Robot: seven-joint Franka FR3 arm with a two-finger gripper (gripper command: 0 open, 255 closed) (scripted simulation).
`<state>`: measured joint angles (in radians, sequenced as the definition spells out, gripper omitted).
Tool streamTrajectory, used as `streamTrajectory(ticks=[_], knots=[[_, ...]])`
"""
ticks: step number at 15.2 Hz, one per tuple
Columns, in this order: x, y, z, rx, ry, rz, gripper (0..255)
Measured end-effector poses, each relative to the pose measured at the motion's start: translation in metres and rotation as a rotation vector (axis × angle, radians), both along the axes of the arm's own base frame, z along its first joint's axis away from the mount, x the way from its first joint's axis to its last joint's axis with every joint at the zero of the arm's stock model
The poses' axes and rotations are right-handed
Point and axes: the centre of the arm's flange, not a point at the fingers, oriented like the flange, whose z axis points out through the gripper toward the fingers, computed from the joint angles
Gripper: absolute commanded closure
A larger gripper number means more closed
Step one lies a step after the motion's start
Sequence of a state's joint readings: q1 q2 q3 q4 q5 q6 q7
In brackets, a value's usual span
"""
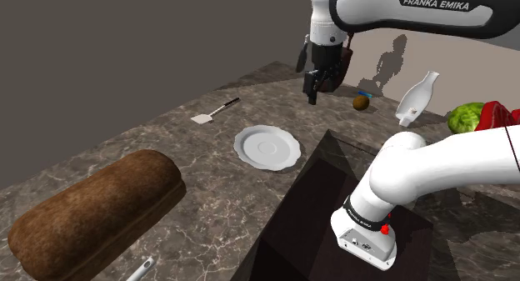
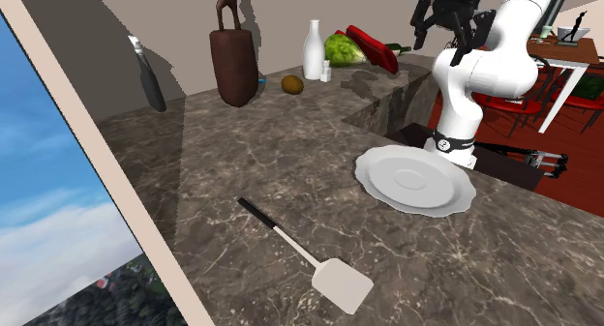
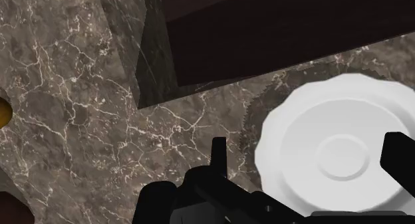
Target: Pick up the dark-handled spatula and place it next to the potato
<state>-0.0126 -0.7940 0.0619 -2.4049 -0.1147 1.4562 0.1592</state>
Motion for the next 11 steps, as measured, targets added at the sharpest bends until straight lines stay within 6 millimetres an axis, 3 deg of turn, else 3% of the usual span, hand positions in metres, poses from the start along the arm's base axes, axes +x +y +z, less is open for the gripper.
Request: streamTrajectory(ticks=[4,11], knots=[[0.016,0.012,-0.014,-0.001,-0.014,-0.070,0],[0.083,0.050,-0.057,-0.004,-0.067,-0.307,0]])
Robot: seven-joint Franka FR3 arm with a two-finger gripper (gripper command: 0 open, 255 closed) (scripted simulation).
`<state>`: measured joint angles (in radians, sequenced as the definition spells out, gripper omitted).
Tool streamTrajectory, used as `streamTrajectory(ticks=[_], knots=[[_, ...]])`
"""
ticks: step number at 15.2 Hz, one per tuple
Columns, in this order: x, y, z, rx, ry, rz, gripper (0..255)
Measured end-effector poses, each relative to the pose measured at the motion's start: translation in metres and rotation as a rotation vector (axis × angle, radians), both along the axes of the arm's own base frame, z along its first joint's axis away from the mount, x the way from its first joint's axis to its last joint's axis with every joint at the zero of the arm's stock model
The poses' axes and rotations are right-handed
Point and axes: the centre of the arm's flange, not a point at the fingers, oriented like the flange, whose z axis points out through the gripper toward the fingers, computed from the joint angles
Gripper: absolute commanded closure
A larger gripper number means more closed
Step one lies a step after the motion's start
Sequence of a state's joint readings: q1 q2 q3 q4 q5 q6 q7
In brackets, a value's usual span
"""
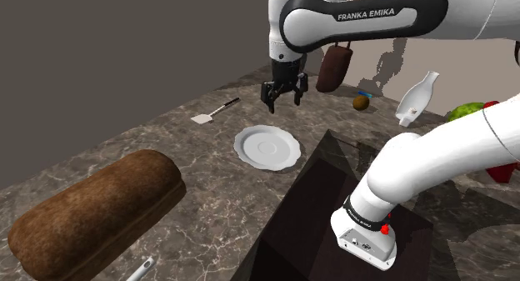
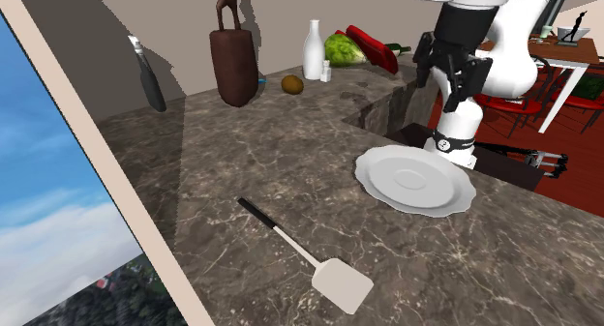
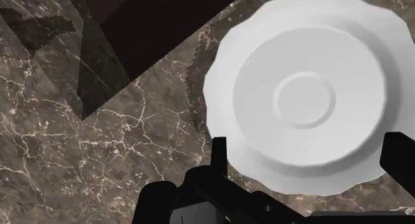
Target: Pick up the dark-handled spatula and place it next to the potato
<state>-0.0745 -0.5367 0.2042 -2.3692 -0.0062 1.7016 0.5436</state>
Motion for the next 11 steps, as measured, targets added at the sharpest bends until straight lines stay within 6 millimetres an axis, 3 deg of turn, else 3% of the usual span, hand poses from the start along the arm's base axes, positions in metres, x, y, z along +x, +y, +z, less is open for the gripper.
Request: streamTrajectory(ticks=[5,11], knots=[[0.054,0.018,-0.025,-0.001,-0.038,-0.173,0],[0.122,0.025,-0.056,-0.003,-0.084,-0.381,0]])
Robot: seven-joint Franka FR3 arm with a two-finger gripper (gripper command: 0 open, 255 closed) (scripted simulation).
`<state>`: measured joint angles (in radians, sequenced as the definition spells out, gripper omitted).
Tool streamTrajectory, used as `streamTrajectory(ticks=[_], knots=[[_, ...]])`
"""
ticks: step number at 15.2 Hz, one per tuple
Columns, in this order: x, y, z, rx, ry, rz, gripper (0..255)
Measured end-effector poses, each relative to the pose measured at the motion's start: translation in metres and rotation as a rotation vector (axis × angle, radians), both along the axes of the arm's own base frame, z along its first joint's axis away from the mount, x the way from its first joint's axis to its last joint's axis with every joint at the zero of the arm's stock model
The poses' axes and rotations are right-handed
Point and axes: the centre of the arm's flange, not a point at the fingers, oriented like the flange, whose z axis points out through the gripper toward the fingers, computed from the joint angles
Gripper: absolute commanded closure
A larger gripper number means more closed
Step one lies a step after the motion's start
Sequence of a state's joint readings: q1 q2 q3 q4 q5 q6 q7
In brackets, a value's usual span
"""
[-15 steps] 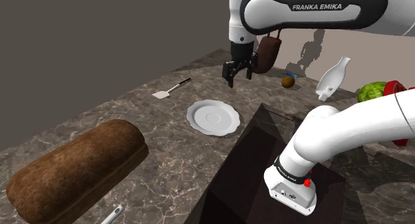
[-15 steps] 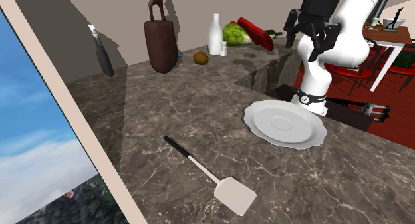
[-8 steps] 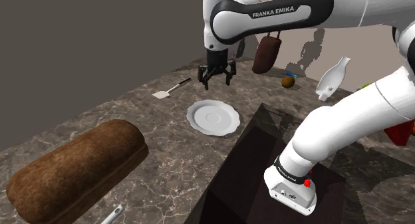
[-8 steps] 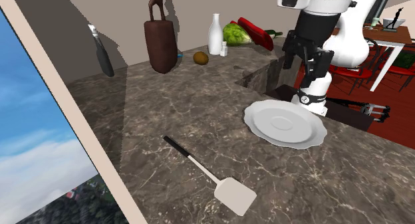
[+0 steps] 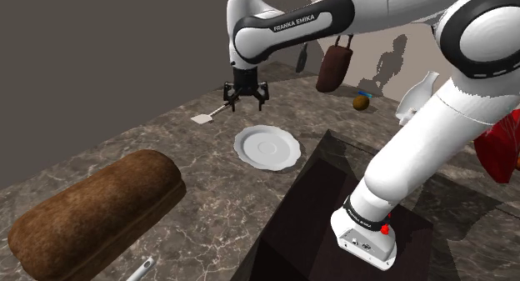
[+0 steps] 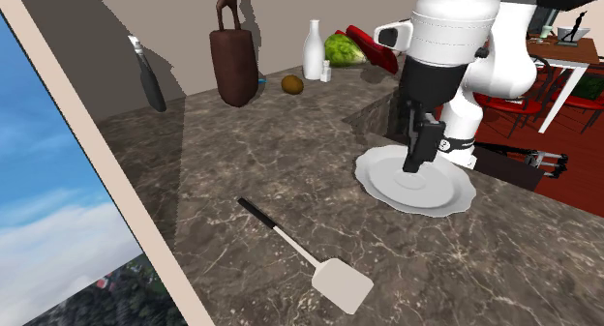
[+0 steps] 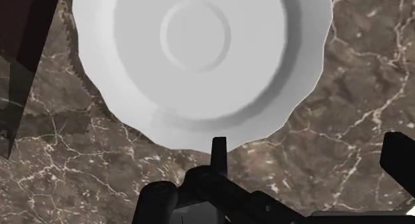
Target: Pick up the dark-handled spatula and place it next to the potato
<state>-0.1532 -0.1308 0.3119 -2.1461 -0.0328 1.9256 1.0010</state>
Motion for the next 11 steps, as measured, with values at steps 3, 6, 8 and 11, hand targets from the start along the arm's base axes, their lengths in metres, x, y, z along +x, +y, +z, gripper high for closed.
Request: streamTrajectory(ticks=[3,6,8,11], knots=[[0.035,-0.001,-0.015,-0.001,-0.023,-0.104,0],[0.068,-0.008,-0.027,-0.001,-0.046,-0.209,0],[0.093,-0.014,-0.033,-0.002,-0.061,-0.278,0],[0.123,-0.023,-0.047,-0.003,-0.084,-0.382,0]])
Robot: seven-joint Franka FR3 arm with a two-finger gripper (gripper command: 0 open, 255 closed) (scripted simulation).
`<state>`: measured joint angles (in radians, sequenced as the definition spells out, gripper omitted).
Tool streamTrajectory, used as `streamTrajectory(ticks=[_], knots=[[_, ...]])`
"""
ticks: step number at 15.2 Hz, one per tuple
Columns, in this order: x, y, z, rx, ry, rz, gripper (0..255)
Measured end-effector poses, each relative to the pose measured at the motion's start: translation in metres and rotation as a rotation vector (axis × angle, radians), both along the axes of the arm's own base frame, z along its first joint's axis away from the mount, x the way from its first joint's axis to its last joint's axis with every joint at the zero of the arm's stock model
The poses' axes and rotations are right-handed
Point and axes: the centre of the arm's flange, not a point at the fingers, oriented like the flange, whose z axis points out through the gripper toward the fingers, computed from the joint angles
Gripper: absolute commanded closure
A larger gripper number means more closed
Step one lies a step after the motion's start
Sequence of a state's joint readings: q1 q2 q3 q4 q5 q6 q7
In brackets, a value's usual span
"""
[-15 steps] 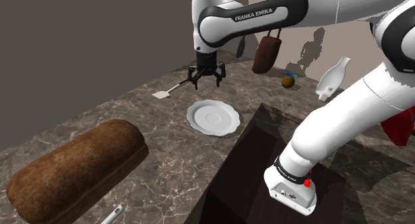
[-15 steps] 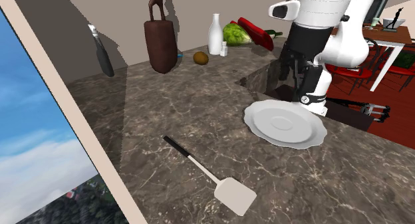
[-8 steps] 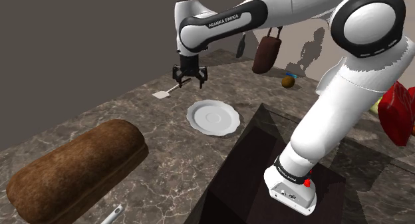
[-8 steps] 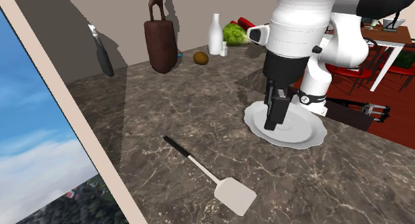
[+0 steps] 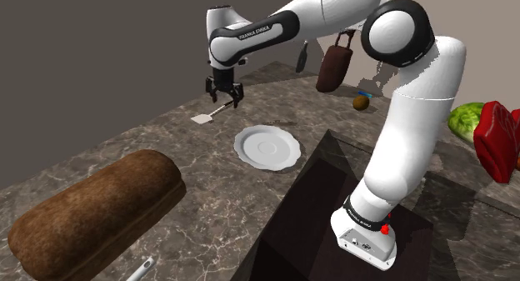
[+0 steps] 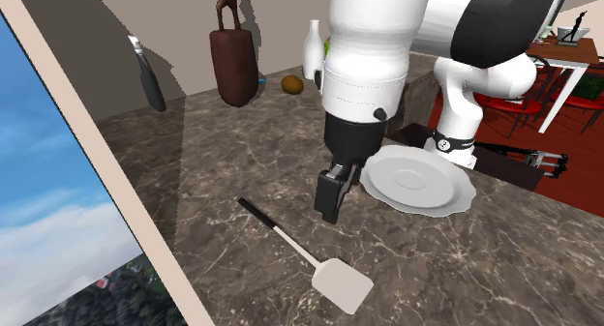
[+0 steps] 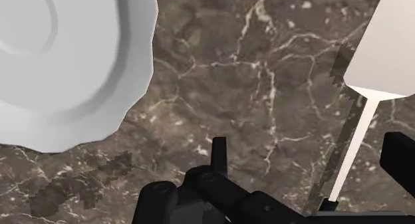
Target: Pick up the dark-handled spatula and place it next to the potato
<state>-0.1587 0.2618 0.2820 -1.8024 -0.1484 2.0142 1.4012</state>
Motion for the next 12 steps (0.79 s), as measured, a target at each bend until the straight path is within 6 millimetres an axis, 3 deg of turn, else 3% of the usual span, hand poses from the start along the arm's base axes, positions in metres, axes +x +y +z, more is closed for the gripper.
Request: streamTrajectory(ticks=[6,12], knots=[[0.064,-0.034,-0.022,-0.002,-0.044,-0.204,0],[0.074,-0.042,-0.051,-0.003,-0.051,-0.235,0]])
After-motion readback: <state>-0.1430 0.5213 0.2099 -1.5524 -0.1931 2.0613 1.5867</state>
